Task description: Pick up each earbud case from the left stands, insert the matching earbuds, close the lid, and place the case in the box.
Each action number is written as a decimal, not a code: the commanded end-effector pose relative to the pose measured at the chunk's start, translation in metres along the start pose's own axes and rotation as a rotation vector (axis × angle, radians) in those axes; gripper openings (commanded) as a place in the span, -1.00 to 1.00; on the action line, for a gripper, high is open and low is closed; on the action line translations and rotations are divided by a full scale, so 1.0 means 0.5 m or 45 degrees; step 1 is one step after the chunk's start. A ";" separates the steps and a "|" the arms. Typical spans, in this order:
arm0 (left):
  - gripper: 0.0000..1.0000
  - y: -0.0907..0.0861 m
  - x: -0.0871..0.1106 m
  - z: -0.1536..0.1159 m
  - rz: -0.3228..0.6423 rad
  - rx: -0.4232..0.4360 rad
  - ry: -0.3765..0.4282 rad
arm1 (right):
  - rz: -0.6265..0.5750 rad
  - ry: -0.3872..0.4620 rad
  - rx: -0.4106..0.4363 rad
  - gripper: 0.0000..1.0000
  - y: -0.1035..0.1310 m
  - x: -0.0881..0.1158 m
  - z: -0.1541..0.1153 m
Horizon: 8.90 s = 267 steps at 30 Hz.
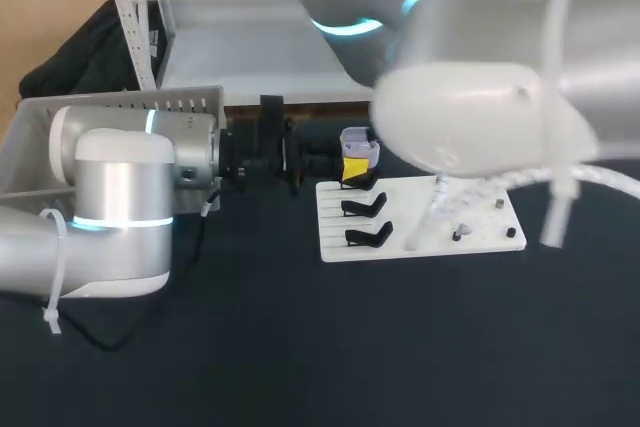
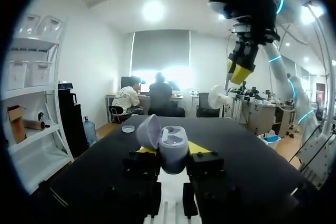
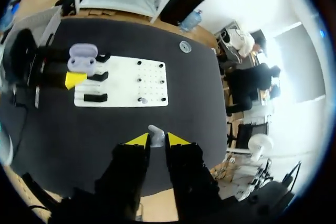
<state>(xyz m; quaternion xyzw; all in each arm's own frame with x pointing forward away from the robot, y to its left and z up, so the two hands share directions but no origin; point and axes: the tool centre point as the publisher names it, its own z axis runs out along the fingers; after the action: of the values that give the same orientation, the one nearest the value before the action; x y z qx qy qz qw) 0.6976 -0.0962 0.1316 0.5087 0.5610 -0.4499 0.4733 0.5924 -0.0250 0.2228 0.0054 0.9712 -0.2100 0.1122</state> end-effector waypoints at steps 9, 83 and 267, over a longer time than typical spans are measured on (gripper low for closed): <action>-1.00 -0.001 0.002 0.000 0.002 -0.003 -0.004 | 1.058 0.375 -0.015 -1.00 0.058 -0.086 -0.061; -1.00 -0.001 0.002 0.000 0.002 -0.003 -0.004 | 1.038 0.360 -0.138 -1.00 0.214 -0.178 0.028; -1.00 -0.001 0.002 0.000 0.002 -0.003 -0.004 | -0.437 0.008 -0.844 0.55 0.058 0.005 0.374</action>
<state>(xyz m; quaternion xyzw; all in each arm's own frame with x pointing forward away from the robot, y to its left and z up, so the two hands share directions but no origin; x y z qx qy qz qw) 0.6977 -0.0961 0.1315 0.5087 0.5608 -0.4500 0.4736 0.6249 -0.0781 0.0480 -0.1925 0.9734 0.0999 0.0741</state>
